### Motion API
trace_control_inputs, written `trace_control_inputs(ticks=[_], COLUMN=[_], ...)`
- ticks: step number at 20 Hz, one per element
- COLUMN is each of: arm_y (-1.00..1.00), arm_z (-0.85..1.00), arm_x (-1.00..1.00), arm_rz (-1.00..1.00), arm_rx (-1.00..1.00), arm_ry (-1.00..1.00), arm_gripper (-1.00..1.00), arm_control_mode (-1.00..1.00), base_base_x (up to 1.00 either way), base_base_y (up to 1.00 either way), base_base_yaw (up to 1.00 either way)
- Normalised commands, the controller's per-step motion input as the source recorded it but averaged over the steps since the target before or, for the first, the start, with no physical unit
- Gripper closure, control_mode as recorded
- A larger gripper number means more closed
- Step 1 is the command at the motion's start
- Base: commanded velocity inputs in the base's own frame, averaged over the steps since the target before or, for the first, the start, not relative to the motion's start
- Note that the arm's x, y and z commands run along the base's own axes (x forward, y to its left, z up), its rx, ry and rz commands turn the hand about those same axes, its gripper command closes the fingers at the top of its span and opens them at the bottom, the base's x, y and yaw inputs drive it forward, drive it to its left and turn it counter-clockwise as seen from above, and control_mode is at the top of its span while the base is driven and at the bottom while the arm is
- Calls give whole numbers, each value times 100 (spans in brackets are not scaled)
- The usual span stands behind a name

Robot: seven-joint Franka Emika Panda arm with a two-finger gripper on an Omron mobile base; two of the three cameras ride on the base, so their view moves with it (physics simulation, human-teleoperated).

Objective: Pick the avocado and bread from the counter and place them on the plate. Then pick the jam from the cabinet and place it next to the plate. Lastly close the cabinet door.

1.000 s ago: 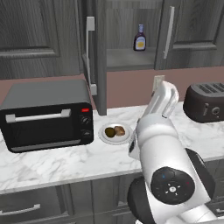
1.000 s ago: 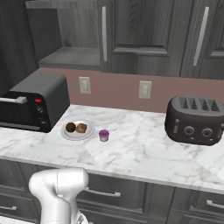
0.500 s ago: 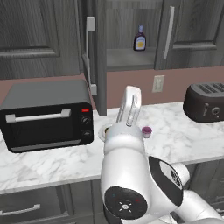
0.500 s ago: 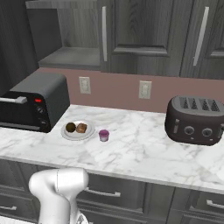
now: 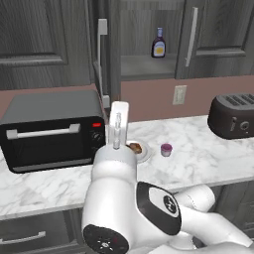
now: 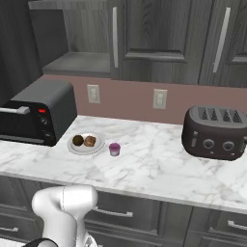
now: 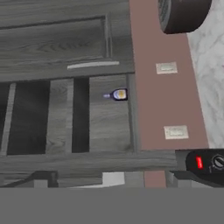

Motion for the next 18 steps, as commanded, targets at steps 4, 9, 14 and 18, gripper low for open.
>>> trace_control_inputs(ticks=[4,9,14,18], arm_y=[11,26,44,37], arm_z=[0,0,0,0], arm_x=[45,59,41,45], arm_rz=[0,0,0,-2], arm_rx=[-12,-8,-8,-7], arm_ry=[0,0,0,0], arm_gripper=[-100,-100,-100,-100], arm_control_mode=[-100,-100,-100,-100], base_base_x=[0,0,0,0], base_base_y=[0,0,0,0], base_base_yaw=[0,0,0,0])
